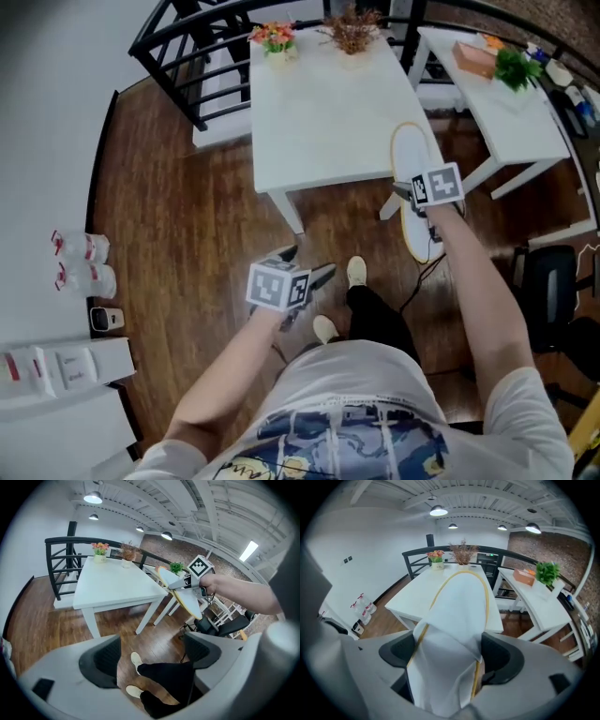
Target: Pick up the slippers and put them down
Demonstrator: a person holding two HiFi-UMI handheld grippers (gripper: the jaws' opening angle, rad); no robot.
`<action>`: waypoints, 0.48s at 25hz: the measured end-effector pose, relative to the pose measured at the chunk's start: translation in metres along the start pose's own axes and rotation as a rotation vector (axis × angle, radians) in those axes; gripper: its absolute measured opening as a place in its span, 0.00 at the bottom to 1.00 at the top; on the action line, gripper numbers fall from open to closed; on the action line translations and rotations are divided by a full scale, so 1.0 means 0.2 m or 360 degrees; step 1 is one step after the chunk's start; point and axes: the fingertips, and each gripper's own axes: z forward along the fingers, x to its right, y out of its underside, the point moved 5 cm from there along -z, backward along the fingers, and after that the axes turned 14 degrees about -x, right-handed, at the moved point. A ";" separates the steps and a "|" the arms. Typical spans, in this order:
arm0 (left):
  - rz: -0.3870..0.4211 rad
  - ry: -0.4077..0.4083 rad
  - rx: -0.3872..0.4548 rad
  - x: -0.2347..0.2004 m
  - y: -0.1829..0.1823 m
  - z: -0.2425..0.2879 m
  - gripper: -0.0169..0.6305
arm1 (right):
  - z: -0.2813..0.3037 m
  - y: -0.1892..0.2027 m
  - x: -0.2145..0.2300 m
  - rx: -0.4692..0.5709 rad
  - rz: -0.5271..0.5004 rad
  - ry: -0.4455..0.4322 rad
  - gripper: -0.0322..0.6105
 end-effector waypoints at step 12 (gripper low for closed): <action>0.0190 0.0109 -0.0263 0.48 -0.36 0.65 0.68 | 0.26 0.76 0.90 -0.0058 0.0488 0.0003 0.74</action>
